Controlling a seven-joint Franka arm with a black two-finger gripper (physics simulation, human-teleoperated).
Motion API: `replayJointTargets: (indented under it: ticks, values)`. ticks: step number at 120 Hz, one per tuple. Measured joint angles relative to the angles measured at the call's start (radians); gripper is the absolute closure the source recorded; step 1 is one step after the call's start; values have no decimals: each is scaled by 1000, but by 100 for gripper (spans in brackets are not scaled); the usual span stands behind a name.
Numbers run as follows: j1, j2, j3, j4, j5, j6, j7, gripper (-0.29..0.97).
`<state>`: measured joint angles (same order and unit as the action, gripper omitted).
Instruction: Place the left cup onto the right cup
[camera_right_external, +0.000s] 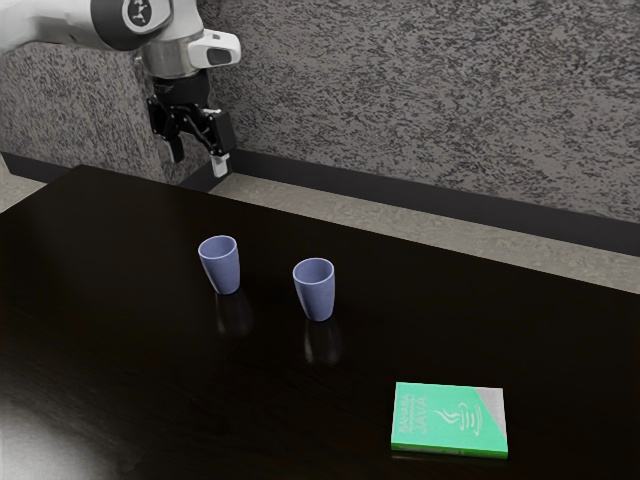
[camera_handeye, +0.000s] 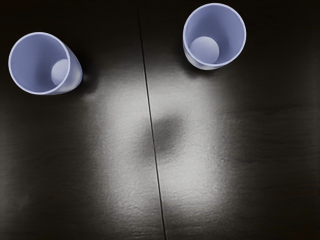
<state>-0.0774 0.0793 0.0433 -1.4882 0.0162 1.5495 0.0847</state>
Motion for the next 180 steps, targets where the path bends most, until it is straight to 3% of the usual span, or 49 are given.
replayJointTargets:
  ticks: [72,120,180]
  values:
    - [45,77,4,-41,-14,63,1,1]
    - [81,203,4,-50,-32,168,7,13]
    - [135,382,4,32,-71,269,52,19]
